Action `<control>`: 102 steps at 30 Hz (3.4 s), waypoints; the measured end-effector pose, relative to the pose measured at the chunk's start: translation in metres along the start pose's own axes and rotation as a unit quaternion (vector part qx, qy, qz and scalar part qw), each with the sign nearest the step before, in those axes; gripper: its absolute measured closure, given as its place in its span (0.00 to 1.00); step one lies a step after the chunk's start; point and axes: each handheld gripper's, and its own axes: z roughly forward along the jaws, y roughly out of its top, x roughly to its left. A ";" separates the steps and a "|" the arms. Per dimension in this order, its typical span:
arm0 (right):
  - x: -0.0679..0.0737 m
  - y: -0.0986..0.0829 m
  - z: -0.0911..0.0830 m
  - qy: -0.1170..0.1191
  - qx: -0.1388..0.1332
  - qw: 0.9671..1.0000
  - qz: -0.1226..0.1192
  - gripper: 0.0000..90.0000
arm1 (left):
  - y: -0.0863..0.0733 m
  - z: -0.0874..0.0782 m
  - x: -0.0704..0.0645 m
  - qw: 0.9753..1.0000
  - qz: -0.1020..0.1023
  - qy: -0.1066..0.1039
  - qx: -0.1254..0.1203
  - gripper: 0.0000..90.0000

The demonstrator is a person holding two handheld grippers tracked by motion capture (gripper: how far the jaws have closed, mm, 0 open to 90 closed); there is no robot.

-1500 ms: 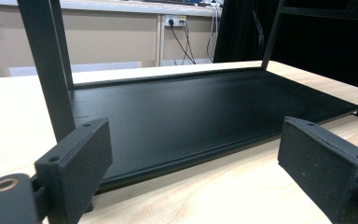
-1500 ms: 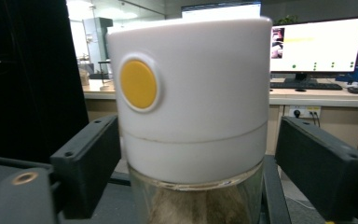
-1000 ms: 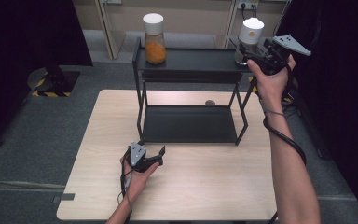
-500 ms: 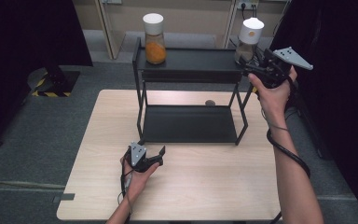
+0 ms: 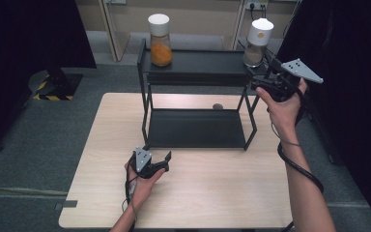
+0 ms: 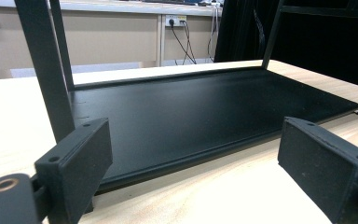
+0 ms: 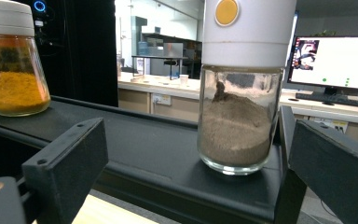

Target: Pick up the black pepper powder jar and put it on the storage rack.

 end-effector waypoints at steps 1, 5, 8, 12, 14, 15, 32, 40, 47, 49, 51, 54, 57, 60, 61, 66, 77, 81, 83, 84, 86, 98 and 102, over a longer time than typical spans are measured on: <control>0.001 -0.002 -0.001 0.000 0.000 1.000 -0.001 0.06 | 0.000 0.000 0.000 1.000 0.000 0.000 0.000 0.10; 0.002 -0.007 -0.006 0.005 0.002 1.000 -0.003 0.05 | 0.000 0.000 0.000 1.000 -0.001 0.000 0.001 0.10; 0.003 -0.011 -0.009 0.008 0.001 1.000 -0.004 0.05 | 0.000 0.000 0.000 1.000 -0.001 0.000 0.000 0.10; 0.005 -0.016 -0.014 0.012 0.003 1.000 -0.007 0.05 | 0.000 0.000 0.000 1.000 0.000 0.000 0.000 0.10; 0.006 -0.020 -0.016 0.014 0.005 1.000 -0.006 0.05 | 0.000 0.000 0.000 1.000 0.000 0.000 0.000 0.10; 0.006 -0.021 -0.017 0.015 0.006 1.000 -0.007 0.05 | 0.000 0.000 0.000 1.000 0.000 0.000 0.000 0.10; 0.010 -0.057 -0.033 0.024 0.032 0.999 0.001 0.05 | 0.000 0.000 0.000 1.000 0.001 0.001 0.001 0.10; 0.012 -0.070 -0.039 0.026 0.039 0.999 0.007 0.05 | 0.000 0.000 -0.001 1.000 0.003 0.001 0.001 0.10; 0.014 -0.080 -0.043 0.029 0.049 0.998 0.008 0.04 | 0.000 0.000 0.000 1.000 0.002 0.001 0.000 0.10; 0.014 -0.081 -0.045 0.030 0.050 0.998 0.007 0.04 | 0.000 0.000 0.000 1.000 0.003 0.001 0.000 0.10; 0.014 -0.084 -0.047 0.030 0.051 0.998 0.008 0.04 | 0.000 0.000 -0.001 1.000 0.004 0.001 0.001 0.10; 0.014 -0.088 -0.050 0.031 0.052 0.998 0.009 0.04 | 0.000 0.000 0.000 1.000 0.002 0.001 0.001 0.10; 0.015 -0.091 -0.053 0.033 0.057 0.998 0.010 0.04 | 0.000 0.000 0.000 1.000 0.002 0.001 0.000 0.10; 0.016 -0.098 -0.056 0.033 0.062 0.997 0.015 0.04 | 0.000 0.000 -0.001 1.000 0.002 0.001 0.000 0.10; 0.016 -0.100 -0.056 0.035 0.063 0.997 0.017 0.04 | 0.000 0.000 0.000 1.000 0.002 0.001 0.000 0.10; 0.018 -0.111 -0.059 0.038 0.074 0.996 0.021 0.04 | 0.000 0.000 -0.001 1.000 0.003 0.001 0.000 0.10; 0.024 -0.133 -0.066 0.041 0.091 0.994 0.034 0.04 | 0.000 0.000 -0.001 1.000 0.002 0.001 0.000 0.10; 0.025 -0.139 -0.067 0.041 0.098 0.994 0.035 0.04 | 0.000 0.000 -0.001 1.000 0.002 0.001 -0.001 0.10; 0.026 -0.141 -0.067 0.042 0.101 0.993 0.035 0.04 | -0.001 0.000 -0.001 1.000 0.002 0.001 -0.001 0.10; 0.027 -0.143 -0.067 0.042 0.103 0.993 0.036 0.04 | 0.000 0.000 -0.001 1.000 0.002 0.001 -0.001 0.10; 0.028 -0.146 -0.068 0.043 0.107 0.993 0.035 0.04 | 0.000 0.000 -0.001 1.000 0.002 0.001 -0.001 0.10; 0.033 -0.165 -0.072 0.042 0.126 0.990 0.039 0.05 | -0.001 0.000 -0.001 1.000 0.003 0.001 -0.001 0.10; 0.035 -0.172 -0.073 0.042 0.133 0.989 0.041 0.05 | -0.001 0.000 -0.001 1.000 0.002 0.001 -0.001 0.10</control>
